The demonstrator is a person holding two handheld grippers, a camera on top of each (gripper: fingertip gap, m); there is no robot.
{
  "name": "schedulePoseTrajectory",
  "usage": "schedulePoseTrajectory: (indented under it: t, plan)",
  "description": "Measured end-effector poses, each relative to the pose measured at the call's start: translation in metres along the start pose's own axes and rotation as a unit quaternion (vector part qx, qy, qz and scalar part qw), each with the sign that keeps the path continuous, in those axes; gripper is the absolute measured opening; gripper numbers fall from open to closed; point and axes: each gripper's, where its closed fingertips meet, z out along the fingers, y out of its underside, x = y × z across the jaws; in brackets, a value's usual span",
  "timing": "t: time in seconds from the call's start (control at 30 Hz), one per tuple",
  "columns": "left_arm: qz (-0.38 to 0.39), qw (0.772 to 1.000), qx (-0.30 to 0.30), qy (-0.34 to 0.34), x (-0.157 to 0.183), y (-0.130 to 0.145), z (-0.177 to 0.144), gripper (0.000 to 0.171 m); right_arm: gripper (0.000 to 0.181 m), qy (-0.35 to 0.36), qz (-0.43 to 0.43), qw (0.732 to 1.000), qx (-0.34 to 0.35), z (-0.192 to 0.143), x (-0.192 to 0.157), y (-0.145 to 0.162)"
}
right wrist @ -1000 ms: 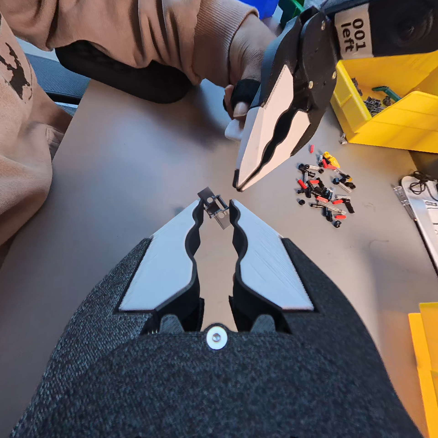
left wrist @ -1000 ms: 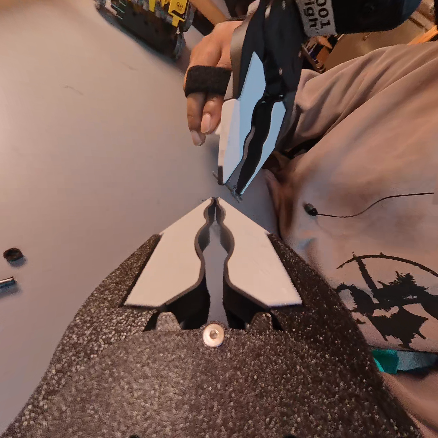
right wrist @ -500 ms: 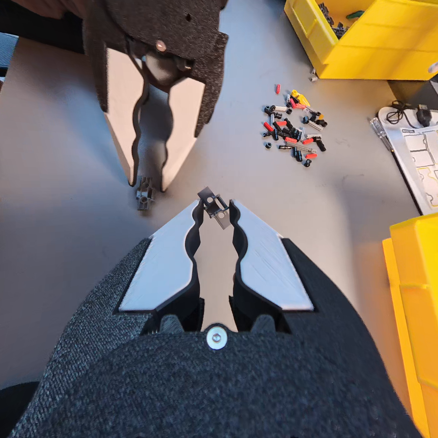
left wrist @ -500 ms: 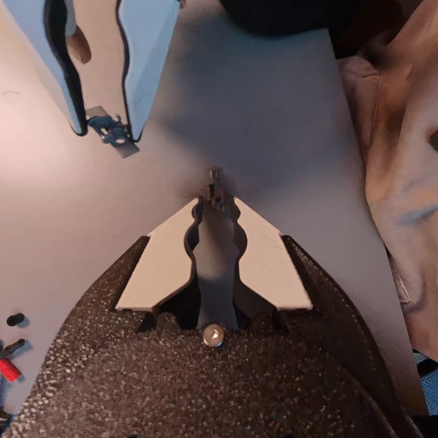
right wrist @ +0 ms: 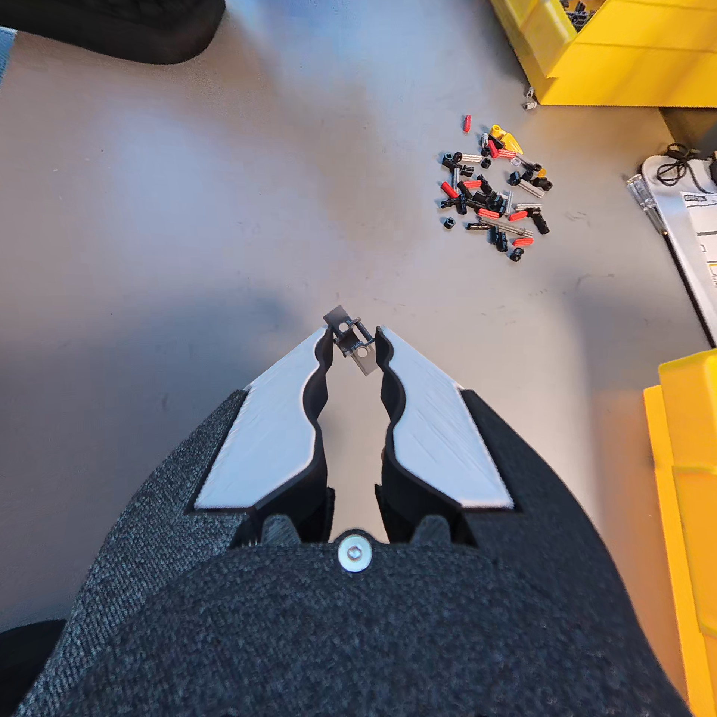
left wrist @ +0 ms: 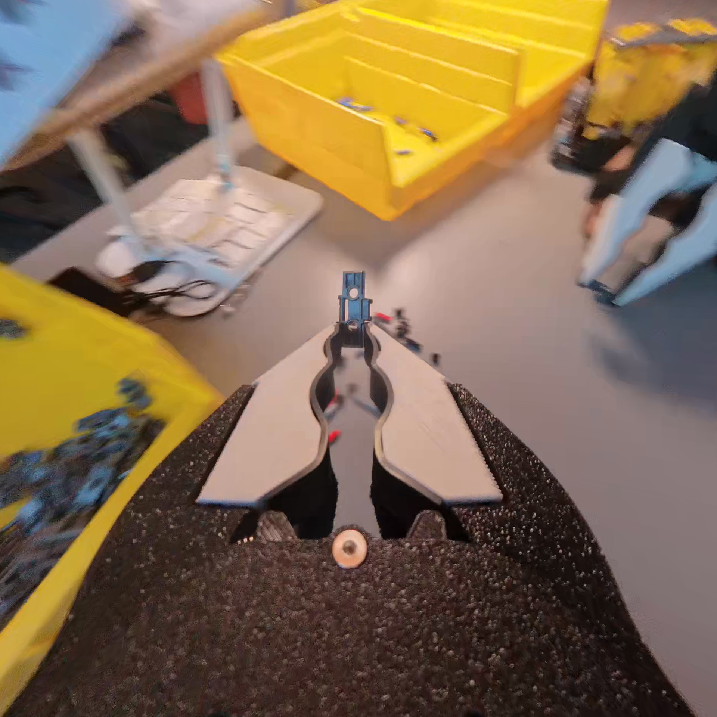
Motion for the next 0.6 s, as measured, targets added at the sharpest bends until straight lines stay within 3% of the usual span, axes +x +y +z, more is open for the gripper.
schedulePoseTrajectory:
  t: [0.07,0.17,0.27,0.3,0.4,0.43,0.5,0.6]
  plan:
    - [-0.044,0.992,0.028,-0.113,-0.063,0.003,-0.022,0.010,0.019,-0.004,-0.001,1.000,-0.002,0.002,-0.002,0.001]
    - [-0.075,0.965,0.018,-0.251,-0.133,0.025,-0.047,0.010,0.019,-0.008,0.000,1.000,-0.001,0.004,-0.003,0.000]
    - [-0.106,0.942,-0.016,-0.319,-0.168,0.051,-0.053,0.011,0.019,-0.010,0.001,1.000,0.009,0.005,-0.005,-0.003]
    - [-0.114,0.941,-0.014,-0.318,-0.168,0.053,-0.052,0.021,0.019,-0.009,0.000,1.000,0.012,0.006,-0.005,-0.004]
    - [-0.127,0.962,0.026,-0.241,-0.137,0.033,-0.034,0.031,0.019,-0.002,-0.005,1.000,0.022,0.005,-0.004,-0.009]
    - [-0.134,0.972,0.036,-0.188,-0.116,0.024,-0.023,0.034,0.019,0.003,-0.005,1.000,0.029,0.005,-0.003,-0.011]
    - [-0.169,0.984,0.043,-0.018,-0.050,0.009,0.003,0.035,0.019,0.015,-0.007,0.999,0.042,0.004,0.001,-0.017]
    - [-0.223,0.954,0.028,0.196,0.048,-0.002,0.027,0.037,0.019,0.043,-0.010,0.997,0.064,0.004,0.008,-0.024]
